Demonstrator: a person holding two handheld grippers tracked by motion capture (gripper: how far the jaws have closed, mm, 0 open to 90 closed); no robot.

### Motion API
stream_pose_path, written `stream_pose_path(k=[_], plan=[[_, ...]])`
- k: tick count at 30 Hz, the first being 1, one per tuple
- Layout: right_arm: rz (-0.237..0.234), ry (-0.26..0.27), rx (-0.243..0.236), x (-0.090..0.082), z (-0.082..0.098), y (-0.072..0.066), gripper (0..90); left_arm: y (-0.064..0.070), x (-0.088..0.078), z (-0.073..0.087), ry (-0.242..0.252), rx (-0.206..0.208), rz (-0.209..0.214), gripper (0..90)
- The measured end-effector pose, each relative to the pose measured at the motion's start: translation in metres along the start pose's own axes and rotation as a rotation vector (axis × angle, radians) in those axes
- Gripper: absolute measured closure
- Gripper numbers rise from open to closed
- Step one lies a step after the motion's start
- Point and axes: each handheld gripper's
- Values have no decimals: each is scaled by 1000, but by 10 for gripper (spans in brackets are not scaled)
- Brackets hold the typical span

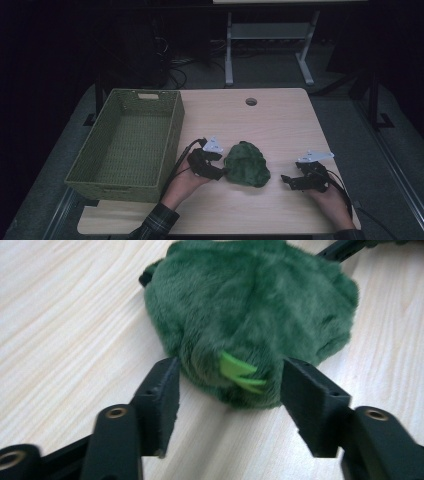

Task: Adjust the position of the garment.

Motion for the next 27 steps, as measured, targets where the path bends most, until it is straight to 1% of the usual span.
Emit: stream_pose_path(k=[1, 2, 3, 4, 5, 6, 7, 9, 10, 11, 12, 13, 15, 16, 20, 22, 27], plan=[[4, -1, 9, 0, 1, 1, 168, 0, 0, -3, -2, 3, 6, 379], [11, 11, 4, 0, 3, 1, 141, 0, -1, -5, -8, 3, 11, 362], [11, 28, 4, 1, 5, 3, 133, 0, -1, -7, -18, 12, 11, 347], [0, 34, 12, 1, 7, 4, 116, 0, -1, -10, -26, 19, 9, 333], [-1, 47, 12, 2, 9, 6, 94, 0, -1, -13, -36, 19, 16, 311], [5, 44, 16, 2, 9, 7, 92, 0, 0, -15, -51, 21, 24, 290], [7, 43, 19, 2, 9, 7, 89, 0, 1, -18, -66, 30, 19, 265], [7, 42, 19, 2, 9, 7, 89, -1, 2, -23, -94, 43, 25, 227], [7, 42, 18, 2, 9, 7, 89, -1, 3, -26, -98, 53, 21, 210], [7, 43, 19, 2, 9, 7, 89, -1, 3, -28, -101, 62, 18, 205], [7, 43, 19, 2, 9, 7, 89, -2, 3, -32, -108, 72, 24, 202], [8, 42, 20, 2, 9, 7, 89, -2, 4, -34, -110, 72, 30, 192], [10, 41, 27, 2, 9, 7, 89, -4, 7, -40, -143, 88, 42, 173], [11, 41, 27, 2, 9, 7, 90, -5, 9, -42, -159, 89, 48, 170], [14, 43, 26, 3, 9, 7, 90, -10, 18, -51, -195, 107, 71, 158], [13, 40, 30, 2, 9, 7, 91, -12, 24, -52, -215, 106, 90, 158], [14, 45, 24, 3, 9, 7, 91, -17, 43, -50, -267, 109, 120, 147]])
Point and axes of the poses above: each handheld gripper's, and its own axes: x roughly forward along the jaws, z roughly out of its underside, y roughly to its right, and after that the axes turned 11 degrees about z, right-handed
